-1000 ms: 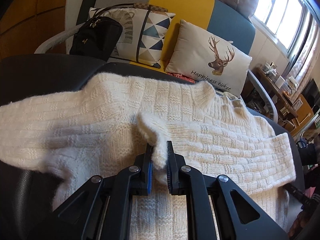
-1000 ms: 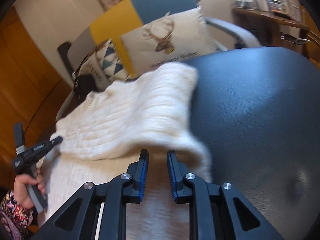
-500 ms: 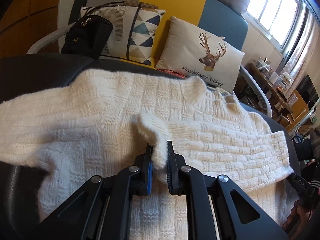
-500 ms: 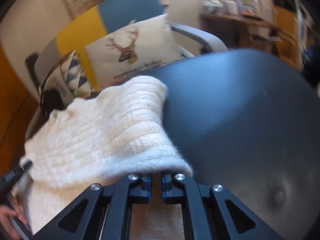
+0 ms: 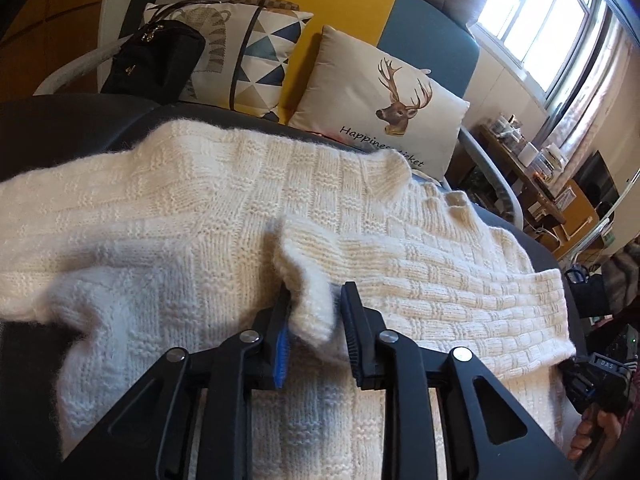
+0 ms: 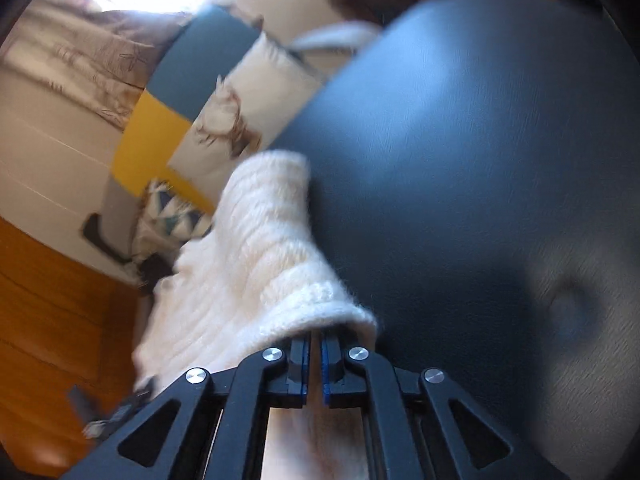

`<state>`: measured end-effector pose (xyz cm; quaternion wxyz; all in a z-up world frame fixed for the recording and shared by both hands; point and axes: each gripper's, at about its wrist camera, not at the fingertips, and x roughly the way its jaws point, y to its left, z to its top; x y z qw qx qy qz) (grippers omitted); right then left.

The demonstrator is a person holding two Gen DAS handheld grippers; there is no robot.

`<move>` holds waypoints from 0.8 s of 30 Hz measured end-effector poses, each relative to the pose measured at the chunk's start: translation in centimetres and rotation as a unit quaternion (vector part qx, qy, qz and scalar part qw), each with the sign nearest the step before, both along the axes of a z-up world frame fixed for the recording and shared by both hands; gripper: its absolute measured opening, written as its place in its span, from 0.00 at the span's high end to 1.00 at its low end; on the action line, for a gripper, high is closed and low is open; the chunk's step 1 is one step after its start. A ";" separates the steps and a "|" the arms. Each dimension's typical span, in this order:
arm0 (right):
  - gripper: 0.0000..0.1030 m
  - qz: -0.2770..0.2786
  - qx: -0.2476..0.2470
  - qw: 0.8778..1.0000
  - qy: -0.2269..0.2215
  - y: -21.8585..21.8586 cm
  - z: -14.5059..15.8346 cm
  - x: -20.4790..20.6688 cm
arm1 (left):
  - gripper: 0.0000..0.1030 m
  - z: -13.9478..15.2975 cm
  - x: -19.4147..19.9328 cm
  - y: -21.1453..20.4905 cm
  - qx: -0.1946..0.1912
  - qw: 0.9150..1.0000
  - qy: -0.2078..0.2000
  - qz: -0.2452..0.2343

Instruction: Fold clothes

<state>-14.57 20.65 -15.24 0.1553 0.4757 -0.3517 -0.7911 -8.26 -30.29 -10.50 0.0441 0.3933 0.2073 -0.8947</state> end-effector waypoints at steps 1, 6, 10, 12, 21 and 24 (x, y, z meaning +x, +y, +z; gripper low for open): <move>0.96 0.019 0.030 0.999 -0.002 -0.3 1.0 0.3 | 0.74 0.0 0.0 0.1 -0.001 1.000 0.000 -0.001; 0.90 0.052 0.124 0.982 0.130 -1.8 7.9 1.9 | 0.74 0.2 -0.1 0.6 -0.016 1.000 -0.003 -0.002; 0.89 0.080 0.179 0.970 0.144 -6.0 8.1 -1.7 | 0.73 0.3 -0.2 0.8 -0.028 1.000 -0.006 -0.002; 0.89 0.098 0.233 0.957 0.140 -8.0 7.1 -3.3 | 0.73 0.3 -0.2 0.9 -0.034 0.999 -0.008 -0.002; 0.84 0.068 0.316 0.939 0.115 -5.7 2.4 -5.9 | 0.69 0.1 -0.4 1.3 -0.054 0.998 -0.012 -0.006; 0.83 0.073 0.293 0.944 0.129 -4.8 3.1 -5.3 | 0.69 0.1 -0.3 1.4 -0.058 0.998 -0.013 -0.007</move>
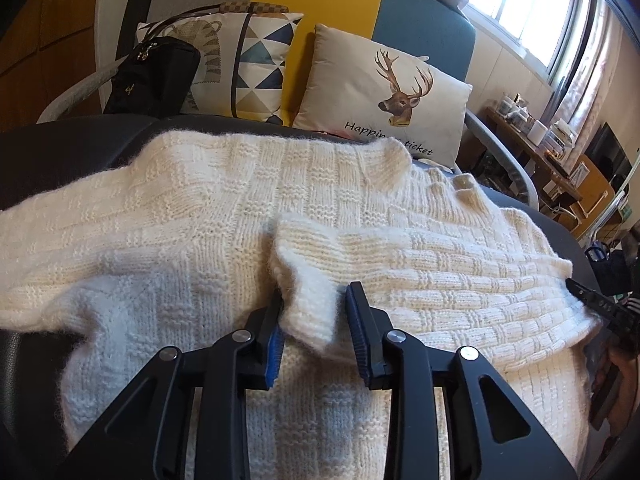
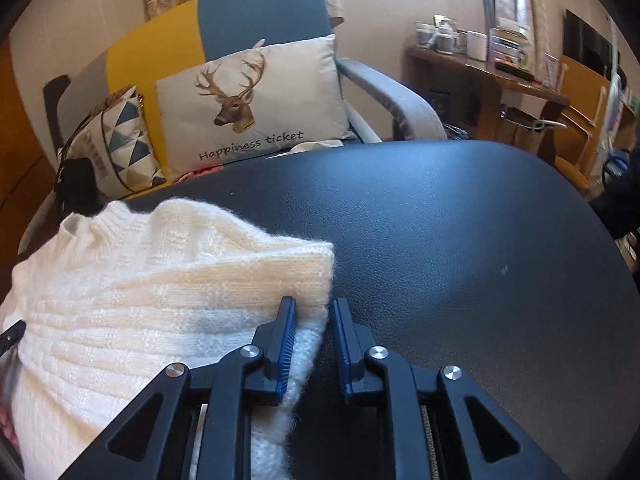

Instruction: Fold clothes

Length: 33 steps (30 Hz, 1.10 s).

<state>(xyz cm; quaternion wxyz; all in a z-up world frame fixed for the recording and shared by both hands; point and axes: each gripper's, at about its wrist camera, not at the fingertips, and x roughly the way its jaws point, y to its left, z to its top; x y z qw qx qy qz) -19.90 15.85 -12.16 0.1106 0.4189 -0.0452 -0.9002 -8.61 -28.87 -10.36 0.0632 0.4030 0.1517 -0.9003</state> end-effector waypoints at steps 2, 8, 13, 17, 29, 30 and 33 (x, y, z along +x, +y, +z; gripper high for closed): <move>0.83 -0.002 -0.047 0.999 0.012 1.4 1.5 1.2 | 0.69 0.0 0.0 -0.1 0.002 1.000 0.001 0.000; 0.83 0.063 -0.013 0.998 0.014 -0.7 3.8 4.5 | 0.68 0.0 0.1 -0.1 0.002 1.000 0.000 -0.001; 0.86 0.072 0.057 0.996 -0.018 -1.8 0.9 5.1 | 0.68 -0.1 0.2 -0.8 0.028 1.000 0.005 0.000; 0.86 0.050 0.030 0.998 -0.017 -0.2 -0.8 5.7 | 0.67 -0.1 0.1 -0.7 0.025 1.000 0.004 -0.002; 0.93 0.066 -0.001 0.998 -0.001 -2.5 3.9 0.6 | 0.62 -0.1 0.1 -0.4 0.024 1.000 0.005 -0.009; 0.93 0.061 0.001 0.998 -0.015 -2.7 3.2 -0.5 | 0.62 -0.2 0.1 -0.4 0.024 1.000 0.005 -0.009; 0.94 0.045 0.004 0.998 -0.037 -3.0 1.2 -2.6 | 0.61 -0.3 0.1 -0.5 0.025 1.000 0.006 -0.010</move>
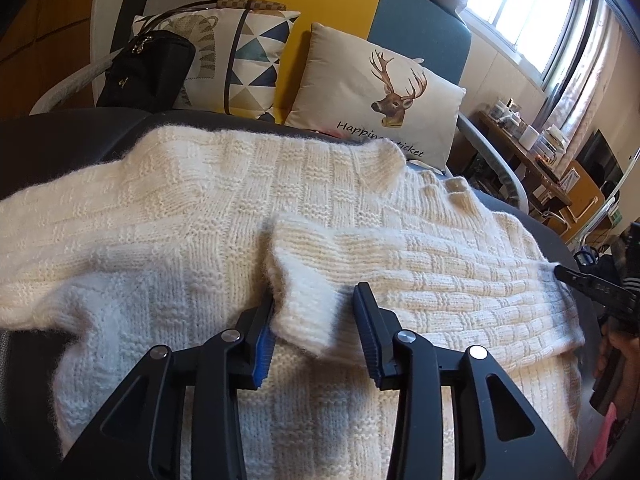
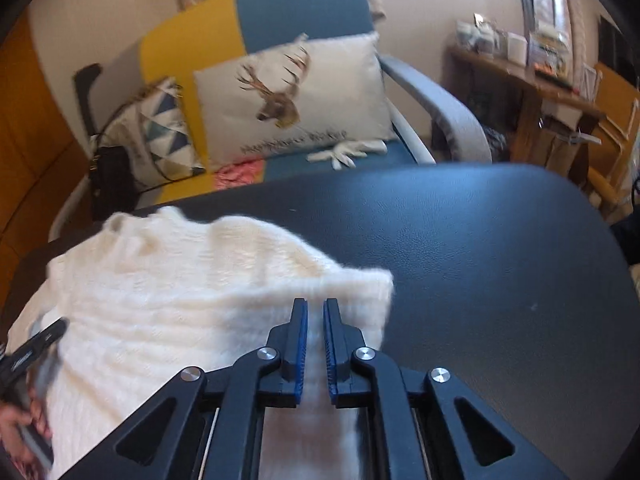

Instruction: Fold clothes

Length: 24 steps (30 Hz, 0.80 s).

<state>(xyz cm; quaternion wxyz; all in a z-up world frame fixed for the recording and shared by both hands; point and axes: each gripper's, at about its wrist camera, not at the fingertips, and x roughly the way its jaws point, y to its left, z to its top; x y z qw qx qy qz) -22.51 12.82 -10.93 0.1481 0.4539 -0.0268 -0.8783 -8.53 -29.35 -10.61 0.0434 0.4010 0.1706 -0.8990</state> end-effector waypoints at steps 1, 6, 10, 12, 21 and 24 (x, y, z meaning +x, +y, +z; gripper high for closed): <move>0.97 -0.002 0.004 1.000 -0.003 0.0 -0.7 -0.2 | 0.61 0.0 0.0 0.0 0.000 1.000 0.000 0.000; 0.98 -0.008 -0.002 1.000 0.000 0.3 -1.6 -0.2 | 0.61 -0.1 0.0 0.0 -0.004 1.000 -0.001 -0.001; 0.92 0.001 -0.047 0.999 0.018 0.5 1.5 1.7 | 0.61 -0.1 0.0 0.0 -0.002 1.000 -0.001 -0.002; 0.92 0.032 -0.028 0.999 0.027 -0.4 2.7 3.5 | 0.61 -0.1 0.0 -0.1 0.000 1.000 -0.001 -0.002; 0.96 0.042 0.024 0.999 0.003 -0.6 -1.2 7.3 | 0.61 -0.3 0.2 -0.3 0.011 1.000 0.002 -0.002; 0.96 0.043 0.029 0.998 0.023 -0.6 -1.6 7.8 | 0.61 -0.2 0.2 -0.2 0.011 1.000 0.002 -0.002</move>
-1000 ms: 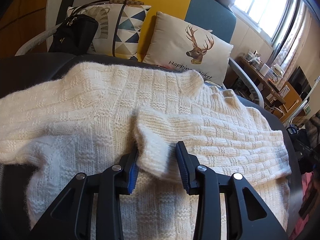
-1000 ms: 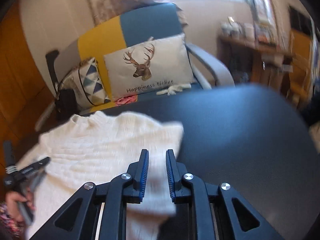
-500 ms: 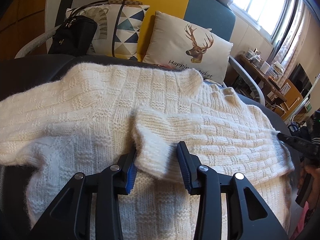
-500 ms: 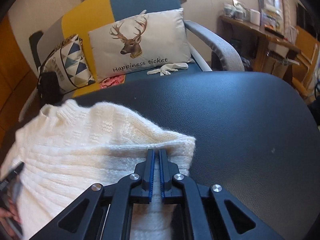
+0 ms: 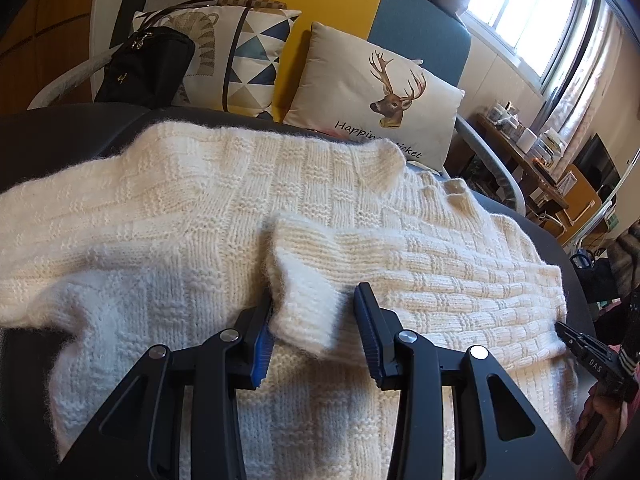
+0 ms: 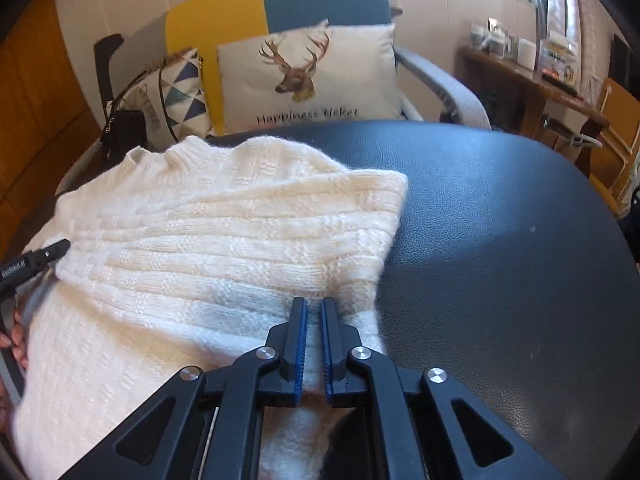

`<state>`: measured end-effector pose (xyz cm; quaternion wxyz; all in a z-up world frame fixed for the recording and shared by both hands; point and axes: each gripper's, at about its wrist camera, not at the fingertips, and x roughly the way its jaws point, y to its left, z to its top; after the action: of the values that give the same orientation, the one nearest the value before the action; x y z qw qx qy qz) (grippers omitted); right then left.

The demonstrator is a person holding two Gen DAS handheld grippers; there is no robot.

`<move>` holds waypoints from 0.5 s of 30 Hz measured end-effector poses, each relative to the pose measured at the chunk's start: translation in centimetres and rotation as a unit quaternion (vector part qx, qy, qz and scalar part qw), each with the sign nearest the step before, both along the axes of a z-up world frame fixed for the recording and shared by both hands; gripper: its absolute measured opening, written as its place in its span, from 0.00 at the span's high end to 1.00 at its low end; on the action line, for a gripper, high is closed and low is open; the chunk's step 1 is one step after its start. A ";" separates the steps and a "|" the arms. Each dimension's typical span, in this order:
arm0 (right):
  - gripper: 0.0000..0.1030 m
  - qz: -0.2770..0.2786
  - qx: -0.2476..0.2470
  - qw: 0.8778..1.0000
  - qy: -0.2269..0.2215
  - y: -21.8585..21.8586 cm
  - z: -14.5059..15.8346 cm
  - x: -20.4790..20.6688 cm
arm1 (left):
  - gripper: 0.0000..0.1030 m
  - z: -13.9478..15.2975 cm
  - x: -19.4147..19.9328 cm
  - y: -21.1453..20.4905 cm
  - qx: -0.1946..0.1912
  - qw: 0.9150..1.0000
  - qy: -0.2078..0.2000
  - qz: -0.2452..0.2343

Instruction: Fold clothes

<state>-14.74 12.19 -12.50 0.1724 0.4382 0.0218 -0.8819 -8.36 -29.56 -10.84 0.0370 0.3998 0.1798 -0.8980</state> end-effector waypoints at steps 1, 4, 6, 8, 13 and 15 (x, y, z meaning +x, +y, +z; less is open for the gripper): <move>0.96 0.001 0.003 1.000 0.004 -0.1 0.0 0.0 | 0.61 0.0 0.0 0.0 0.003 1.000 0.001 0.001; 0.96 0.002 0.006 1.000 0.001 -0.2 0.4 -0.1 | 0.61 0.0 0.1 -0.2 0.015 1.000 0.004 0.001; 0.93 -0.003 0.002 1.000 -0.008 -0.4 1.2 -0.5 | 0.61 0.0 0.1 -0.2 0.014 1.000 0.004 0.000; 0.88 -0.002 -0.026 1.000 0.008 -1.2 2.8 -0.5 | 0.61 0.1 0.0 0.2 0.004 1.000 0.002 0.000; 0.83 0.080 0.012 0.997 -0.001 -9.2 3.5 -1.3 | 0.60 0.2 -0.1 0.6 -0.016 1.000 -0.003 -0.002; 0.83 0.103 0.028 0.994 -0.008 -12.1 2.9 -2.1 | 0.60 0.1 -0.1 0.3 -0.010 1.000 -0.001 -0.002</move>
<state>-16.84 0.12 -9.60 0.2502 0.4455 0.0901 -0.8548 -8.43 -29.21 -10.72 0.0395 0.4005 0.1698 -0.8996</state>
